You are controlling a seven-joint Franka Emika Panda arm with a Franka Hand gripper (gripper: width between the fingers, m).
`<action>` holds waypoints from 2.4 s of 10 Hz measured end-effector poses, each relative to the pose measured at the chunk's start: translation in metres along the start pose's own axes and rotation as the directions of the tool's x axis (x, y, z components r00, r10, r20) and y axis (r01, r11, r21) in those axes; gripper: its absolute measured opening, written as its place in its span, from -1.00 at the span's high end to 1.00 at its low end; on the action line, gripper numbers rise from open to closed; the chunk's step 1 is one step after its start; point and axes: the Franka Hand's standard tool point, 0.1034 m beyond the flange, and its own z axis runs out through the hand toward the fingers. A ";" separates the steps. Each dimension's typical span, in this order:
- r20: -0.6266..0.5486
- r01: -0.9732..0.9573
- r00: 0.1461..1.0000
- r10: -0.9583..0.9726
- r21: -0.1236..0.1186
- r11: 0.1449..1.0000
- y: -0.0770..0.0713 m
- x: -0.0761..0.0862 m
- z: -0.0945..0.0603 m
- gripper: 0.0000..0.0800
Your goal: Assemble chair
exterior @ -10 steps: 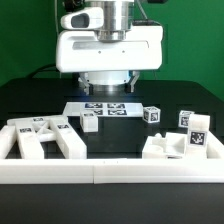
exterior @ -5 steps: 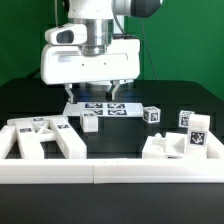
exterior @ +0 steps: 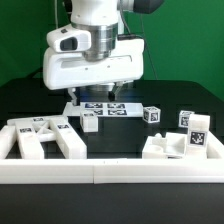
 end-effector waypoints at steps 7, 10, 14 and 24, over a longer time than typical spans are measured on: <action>0.402 -0.004 0.915 -0.024 0.069 0.998 0.003 0.001 0.000 -0.62; 0.448 -0.018 0.894 0.010 0.015 1.000 0.011 -0.002 0.004 -0.62; 0.460 -0.087 0.884 0.086 -0.019 0.996 0.011 -0.004 0.008 -0.62; 0.605 -0.084 0.793 0.066 0.002 0.996 -0.004 -0.003 0.017 -0.62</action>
Offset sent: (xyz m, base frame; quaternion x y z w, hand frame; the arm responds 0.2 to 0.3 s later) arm 0.0000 0.0000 0.0000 0.0000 -0.1296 0.0000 0.9916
